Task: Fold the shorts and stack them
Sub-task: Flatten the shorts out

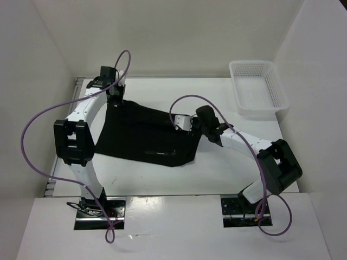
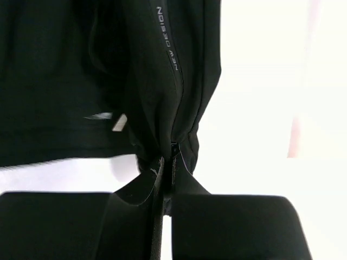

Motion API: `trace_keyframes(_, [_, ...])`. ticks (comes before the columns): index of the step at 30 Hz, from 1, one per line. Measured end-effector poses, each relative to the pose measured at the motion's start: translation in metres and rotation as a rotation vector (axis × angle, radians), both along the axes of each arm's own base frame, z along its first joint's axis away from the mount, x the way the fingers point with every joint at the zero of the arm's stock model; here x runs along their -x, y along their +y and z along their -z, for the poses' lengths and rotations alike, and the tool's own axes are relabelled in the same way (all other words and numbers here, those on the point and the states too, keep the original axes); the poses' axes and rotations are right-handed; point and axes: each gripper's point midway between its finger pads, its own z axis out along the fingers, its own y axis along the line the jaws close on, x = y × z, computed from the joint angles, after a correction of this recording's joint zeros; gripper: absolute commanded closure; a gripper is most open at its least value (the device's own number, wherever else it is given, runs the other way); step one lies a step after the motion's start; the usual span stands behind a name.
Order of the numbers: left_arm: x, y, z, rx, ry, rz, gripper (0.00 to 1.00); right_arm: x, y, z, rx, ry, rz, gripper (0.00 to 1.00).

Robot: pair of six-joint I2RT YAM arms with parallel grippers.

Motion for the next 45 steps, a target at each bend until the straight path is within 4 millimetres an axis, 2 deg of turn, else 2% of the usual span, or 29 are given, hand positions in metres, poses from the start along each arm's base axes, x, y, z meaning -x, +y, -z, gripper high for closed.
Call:
trace_keyframes(3, [-0.001,-0.001,-0.015,0.005,-0.031,0.004,0.92,-0.01,0.004,-0.013,-0.011,-0.047,-0.011,1.0])
trace_keyframes(5, [0.008,-0.003,-0.011,0.014,-0.017,0.011,0.87,-0.006,0.008,-0.011,-0.002,-0.04,-0.036,0.96])
trace_keyframes(6, [0.017,-0.003,-0.005,0.014,0.006,0.015,0.84,-0.004,0.009,-0.009,0.003,-0.035,-0.047,0.96])
trace_keyframes(7, [0.028,-0.005,0.003,0.015,0.035,0.022,0.71,0.002,0.012,-0.005,0.009,-0.025,-0.063,0.95])
trace_keyframes(9, [0.055,-0.007,0.027,0.014,0.117,0.03,0.56,0.019,0.021,0.007,0.024,0.008,-0.113,0.92])
trace_keyframes(12, [0.093,-0.011,0.064,0.017,0.262,0.047,0.48,0.051,0.039,0.028,0.048,0.068,-0.204,0.88])
trace_keyframes(14, [0.107,-0.013,0.075,0.019,0.316,0.055,0.48,0.068,0.045,0.039,0.062,0.105,-0.248,0.81])
trace_keyframes(15, [0.11,-0.014,0.077,0.02,0.326,0.058,0.48,0.074,0.046,0.042,0.07,0.121,-0.259,0.67])
trace_keyframes(16, [0.111,-0.015,0.077,0.022,0.328,0.06,0.48,0.076,0.045,0.044,0.071,0.132,-0.26,0.64])
trace_keyframes(23, [0.107,-0.015,0.067,0.017,0.295,0.061,0.48,0.088,0.035,0.042,0.061,0.219,-0.214,0.56])
trace_keyframes(27, [0.113,-0.013,0.064,-0.022,0.273,0.058,0.48,0.076,0.039,0.014,-0.06,0.277,-0.156,0.49])
trace_keyframes(30, [0.122,-0.014,0.076,-0.059,0.297,0.065,0.48,0.061,0.042,-0.011,-0.145,0.268,-0.127,0.46])
trace_keyframes(32, [0.127,-0.015,0.086,-0.082,0.321,0.072,0.48,0.058,0.044,-0.018,-0.175,0.271,-0.125,0.43])
trace_keyframes(33, [0.128,-0.016,0.089,-0.093,0.328,0.075,0.48,0.06,0.045,-0.018,-0.18,0.282,-0.127,0.37])
trace_keyframes(41, [0.114,-0.016,0.113,-0.171,0.319,0.072,0.49,0.077,0.037,0.0,-0.131,0.363,-0.148,0.37])
trace_keyframes(44, [0.109,-0.014,0.114,-0.186,0.303,0.064,0.55,0.085,0.031,0.017,-0.099,0.403,-0.149,0.37])
trace_keyframes(45, [0.108,-0.013,0.114,-0.189,0.302,0.061,0.64,0.088,0.029,0.023,-0.089,0.416,-0.147,0.37])
